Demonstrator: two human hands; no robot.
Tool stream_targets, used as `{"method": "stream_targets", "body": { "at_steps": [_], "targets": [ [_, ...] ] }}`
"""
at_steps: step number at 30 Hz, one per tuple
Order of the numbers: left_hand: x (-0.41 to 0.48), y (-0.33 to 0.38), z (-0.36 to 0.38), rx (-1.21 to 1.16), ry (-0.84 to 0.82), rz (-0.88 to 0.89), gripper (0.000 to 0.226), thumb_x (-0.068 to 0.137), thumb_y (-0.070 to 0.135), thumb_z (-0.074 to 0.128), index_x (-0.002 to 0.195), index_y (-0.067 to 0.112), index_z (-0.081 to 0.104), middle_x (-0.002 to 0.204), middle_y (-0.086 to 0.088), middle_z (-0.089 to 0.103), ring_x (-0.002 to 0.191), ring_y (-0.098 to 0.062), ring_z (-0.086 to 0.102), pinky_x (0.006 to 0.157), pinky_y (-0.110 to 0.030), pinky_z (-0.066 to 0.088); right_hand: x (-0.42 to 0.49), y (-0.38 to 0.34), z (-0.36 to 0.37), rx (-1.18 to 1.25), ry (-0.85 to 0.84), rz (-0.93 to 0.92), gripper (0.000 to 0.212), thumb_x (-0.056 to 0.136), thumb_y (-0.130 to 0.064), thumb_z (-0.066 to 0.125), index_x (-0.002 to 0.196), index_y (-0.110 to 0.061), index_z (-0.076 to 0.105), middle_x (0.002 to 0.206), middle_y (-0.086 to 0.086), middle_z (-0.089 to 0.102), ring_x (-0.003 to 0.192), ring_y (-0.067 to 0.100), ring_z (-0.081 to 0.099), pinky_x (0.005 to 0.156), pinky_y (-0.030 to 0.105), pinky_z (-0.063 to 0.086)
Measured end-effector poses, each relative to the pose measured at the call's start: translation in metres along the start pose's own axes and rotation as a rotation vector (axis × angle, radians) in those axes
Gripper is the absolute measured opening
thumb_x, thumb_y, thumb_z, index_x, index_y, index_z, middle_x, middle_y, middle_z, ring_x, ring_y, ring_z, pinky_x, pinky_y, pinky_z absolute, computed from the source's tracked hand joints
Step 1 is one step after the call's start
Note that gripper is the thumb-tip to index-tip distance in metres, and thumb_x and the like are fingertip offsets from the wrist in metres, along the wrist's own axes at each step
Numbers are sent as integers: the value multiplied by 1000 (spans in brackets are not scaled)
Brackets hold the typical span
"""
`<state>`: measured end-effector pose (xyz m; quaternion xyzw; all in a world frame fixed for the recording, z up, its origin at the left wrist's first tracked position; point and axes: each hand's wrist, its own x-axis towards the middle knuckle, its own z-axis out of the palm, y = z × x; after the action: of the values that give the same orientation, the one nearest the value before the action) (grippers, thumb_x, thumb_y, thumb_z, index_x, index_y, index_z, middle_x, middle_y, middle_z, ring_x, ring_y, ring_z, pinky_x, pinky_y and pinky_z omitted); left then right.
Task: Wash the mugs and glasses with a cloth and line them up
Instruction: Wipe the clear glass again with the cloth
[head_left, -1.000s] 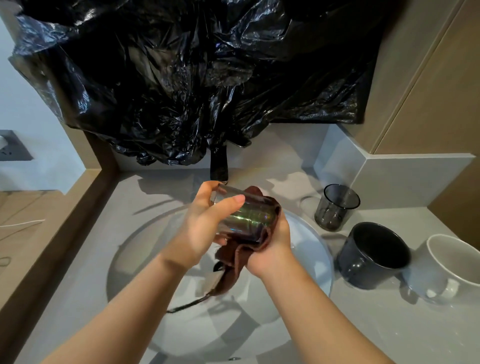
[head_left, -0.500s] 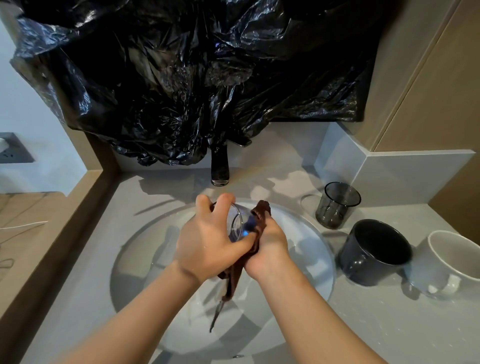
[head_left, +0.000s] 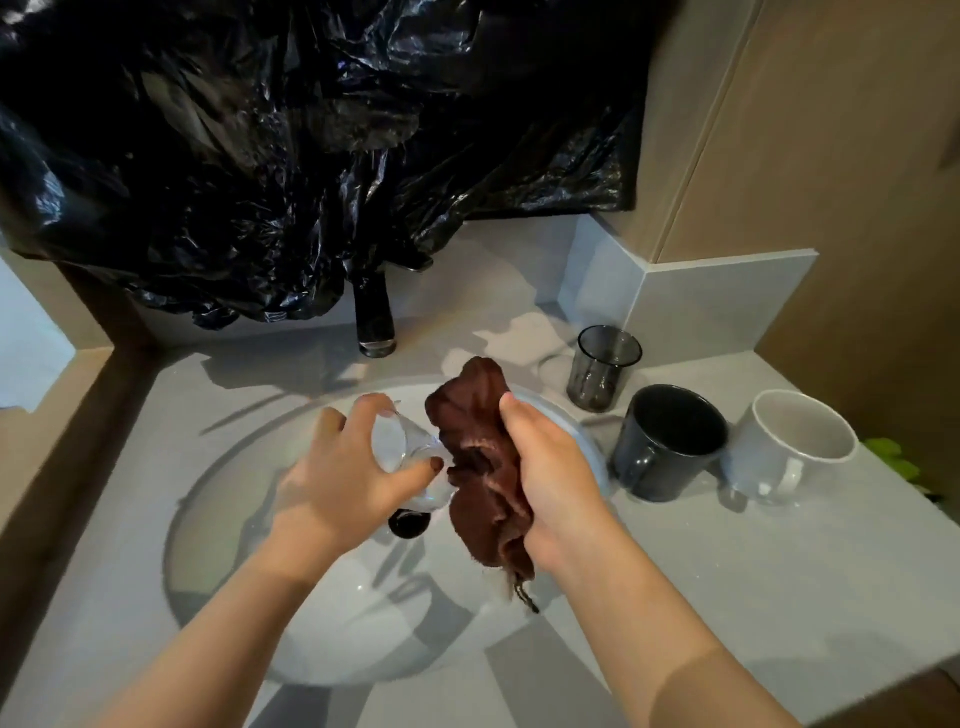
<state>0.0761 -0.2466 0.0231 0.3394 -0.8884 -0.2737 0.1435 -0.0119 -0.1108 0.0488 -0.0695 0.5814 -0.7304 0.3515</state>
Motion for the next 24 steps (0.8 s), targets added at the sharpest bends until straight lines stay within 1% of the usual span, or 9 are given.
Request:
{"method": "stream_targets", "body": {
  "at_steps": [2,4,6,8,11,14,17,20,24],
  "targets": [
    [-5,13,6,-4,-54,32,77,57,72,58,123,36,42,109,4,39,92,-20,53,78,-34,43,-11,4,-14,-9,77,-28,24,97,-35,49,92,-24,70,91,9,74,77,27,69,64,32,53],
    [-7,27,12,41,-104,77,66,69,66,66,123,40,39,110,6,38,94,-18,53,72,-31,40,-23,2,-29,9,174,-68,24,96,-35,51,99,-22,71,95,9,74,87,28,70,70,35,54],
    [-5,41,16,16,-119,112,62,71,62,67,123,41,39,112,5,41,97,-19,53,73,-32,40,-34,-5,-47,32,292,-124,24,95,-33,53,99,-18,71,94,13,74,88,30,70,75,39,55],
    [-5,57,21,-10,-123,165,61,70,63,67,121,42,40,112,5,43,98,-18,54,75,-32,39,-41,-16,-68,36,391,-187,23,94,-32,55,90,-17,72,88,15,73,83,32,69,73,43,57],
    [-4,87,23,-18,-131,227,62,66,68,66,118,47,39,108,7,42,101,-17,54,77,-33,40,-45,-37,-99,53,491,-268,22,93,-30,58,77,-19,69,68,5,70,67,23,67,66,37,54],
    [0,122,19,-72,-124,281,61,57,72,64,109,51,40,106,6,42,98,-16,52,80,-33,40,-44,-65,-127,57,507,-331,22,93,-29,57,75,-21,65,52,-6,62,50,9,61,53,24,47],
    [6,164,20,-85,-85,324,69,45,77,54,106,49,40,103,4,42,93,-18,51,82,-35,42,-39,-96,-155,70,490,-345,23,92,-30,59,71,-22,64,50,-5,61,46,9,61,48,21,50],
    [16,209,30,-42,-54,306,69,50,72,55,112,46,41,104,5,42,96,-21,53,84,-37,44,-29,-125,-183,35,475,-349,22,91,-33,60,70,-27,64,56,-5,64,50,10,64,51,22,51],
    [31,255,55,45,-44,289,70,63,71,64,123,44,39,107,5,40,97,-22,54,78,-33,39,-13,-149,-218,-2,425,-354,27,91,-35,60,65,-29,64,62,-2,64,59,15,64,58,28,51]
  ]
}}
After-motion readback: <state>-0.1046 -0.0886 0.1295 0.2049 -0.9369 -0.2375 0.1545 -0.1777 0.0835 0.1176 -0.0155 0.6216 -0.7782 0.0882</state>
